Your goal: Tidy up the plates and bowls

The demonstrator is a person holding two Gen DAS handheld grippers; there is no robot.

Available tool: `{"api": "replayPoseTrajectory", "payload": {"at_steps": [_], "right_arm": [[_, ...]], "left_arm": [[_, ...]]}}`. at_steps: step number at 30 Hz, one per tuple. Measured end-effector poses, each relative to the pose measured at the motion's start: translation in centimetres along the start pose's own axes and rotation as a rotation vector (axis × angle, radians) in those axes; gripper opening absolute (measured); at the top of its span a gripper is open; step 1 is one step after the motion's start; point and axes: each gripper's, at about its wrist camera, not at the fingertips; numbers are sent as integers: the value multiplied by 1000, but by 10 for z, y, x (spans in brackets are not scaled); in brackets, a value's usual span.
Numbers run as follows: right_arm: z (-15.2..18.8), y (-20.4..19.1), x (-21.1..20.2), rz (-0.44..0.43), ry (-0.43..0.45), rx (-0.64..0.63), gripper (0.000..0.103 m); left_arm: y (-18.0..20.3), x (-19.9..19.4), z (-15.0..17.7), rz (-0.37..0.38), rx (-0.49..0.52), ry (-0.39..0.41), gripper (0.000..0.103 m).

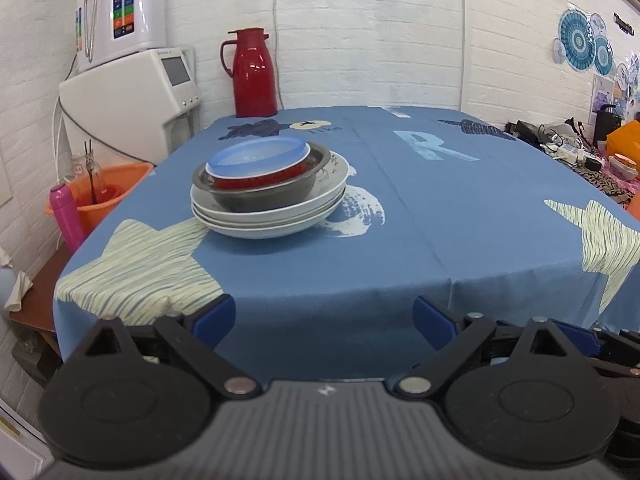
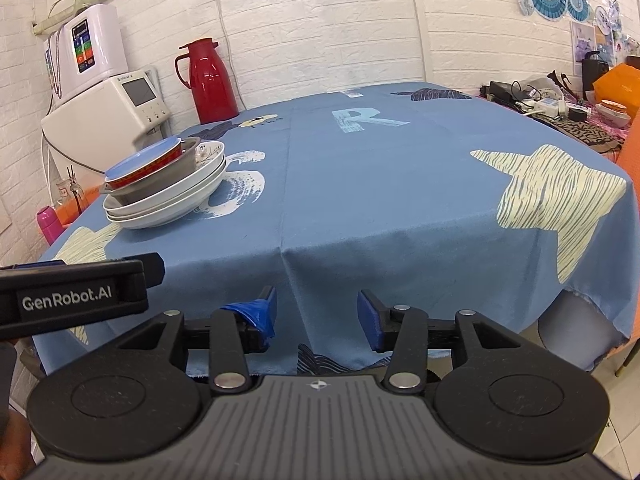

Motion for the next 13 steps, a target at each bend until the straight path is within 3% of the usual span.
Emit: {"api": "replayPoseTrajectory", "payload": {"at_steps": [8, 13], "right_arm": [[2, -3, 2, -9, -13, 1, 31], [3, -2, 4, -16, -21, 16, 32]], "left_arm": [[-3, -8, 3, 26, -18, 74, 94], [-2, -9, 1, 5, -12, 76, 94]]}}
Point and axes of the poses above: each gripper's, at about its wrist camera, not at the fingertips, and x roughly the way its jaws point, y to its right, z to its underside, and after that the axes turned 3 degrees about x, right-handed
